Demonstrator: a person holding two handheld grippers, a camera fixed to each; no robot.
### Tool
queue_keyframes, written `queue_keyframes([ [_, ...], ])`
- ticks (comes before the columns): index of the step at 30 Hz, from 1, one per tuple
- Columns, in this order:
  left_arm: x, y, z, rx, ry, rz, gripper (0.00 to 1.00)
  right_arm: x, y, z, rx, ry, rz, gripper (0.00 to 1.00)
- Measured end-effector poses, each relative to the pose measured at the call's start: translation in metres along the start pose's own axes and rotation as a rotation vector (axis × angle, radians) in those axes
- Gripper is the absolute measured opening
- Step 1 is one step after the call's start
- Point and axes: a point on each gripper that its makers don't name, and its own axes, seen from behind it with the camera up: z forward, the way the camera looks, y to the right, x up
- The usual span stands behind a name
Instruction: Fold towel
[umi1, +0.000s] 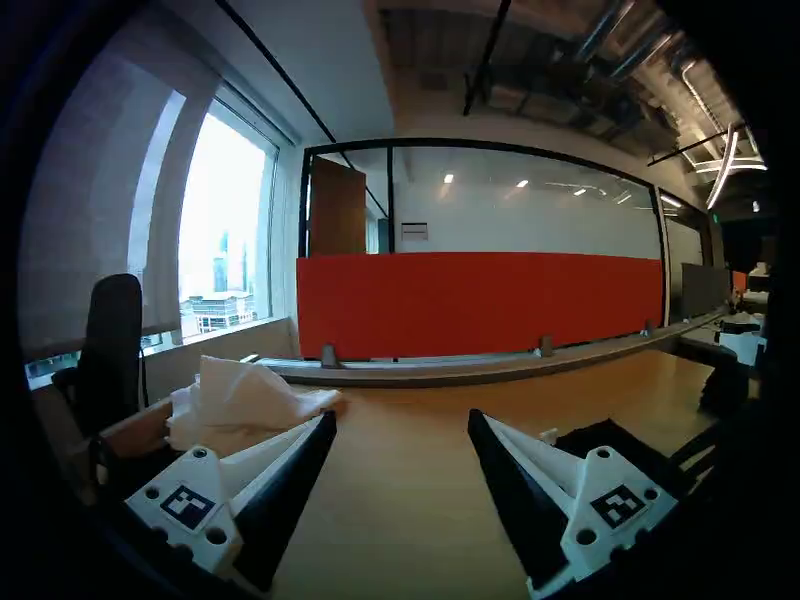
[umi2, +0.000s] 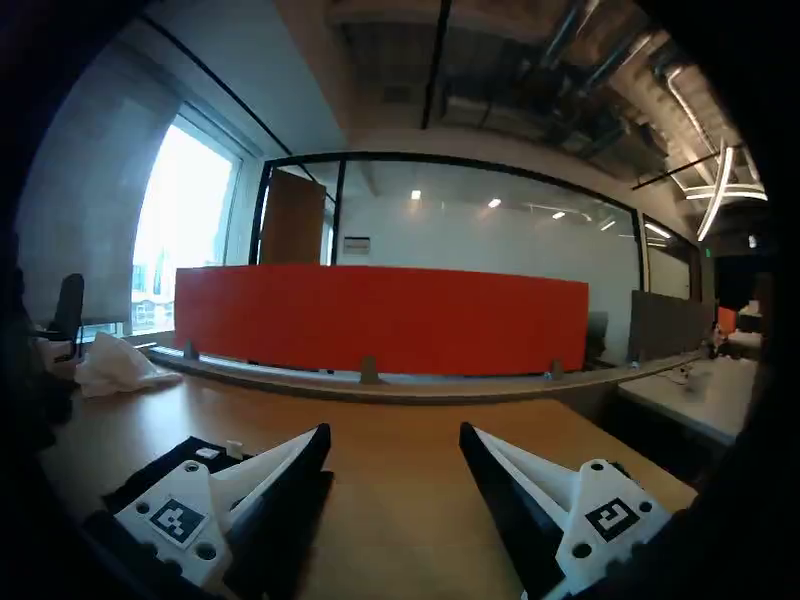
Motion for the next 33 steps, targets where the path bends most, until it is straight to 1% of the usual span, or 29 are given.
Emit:
queue_keyframes([
  [3,0.020,-0.001,0.001,-0.001,0.004,0.006,0.98,0.021,-0.002,-0.001,0.002,0.002,-0.004,1.00],
  [11,0.073,0.003,0.002,-0.011,0.016,0.014,0.98,0.075,-0.001,-0.004,0.000,0.016,0.009,1.00],
  [15,0.092,0.006,0.002,-0.015,0.022,0.011,0.98,0.092,0.002,-0.005,-0.003,0.017,0.010,1.00],
  [20,0.103,0.013,0.000,-0.037,0.012,0.011,0.98,0.103,0.002,-0.008,0.005,0.003,-0.003,1.00],
  [23,0.106,0.017,-0.002,-0.054,-0.002,0.014,0.98,0.107,-0.002,-0.009,0.026,-0.011,-0.017,1.00],
  [29,0.102,0.021,-0.004,-0.082,-0.048,0.007,0.98,0.109,-0.017,-0.013,0.096,-0.055,-0.044,1.00],
  [33,0.098,0.026,-0.005,-0.118,-0.082,0.016,0.98,0.107,-0.029,-0.015,0.151,-0.096,-0.052,1.00],
])
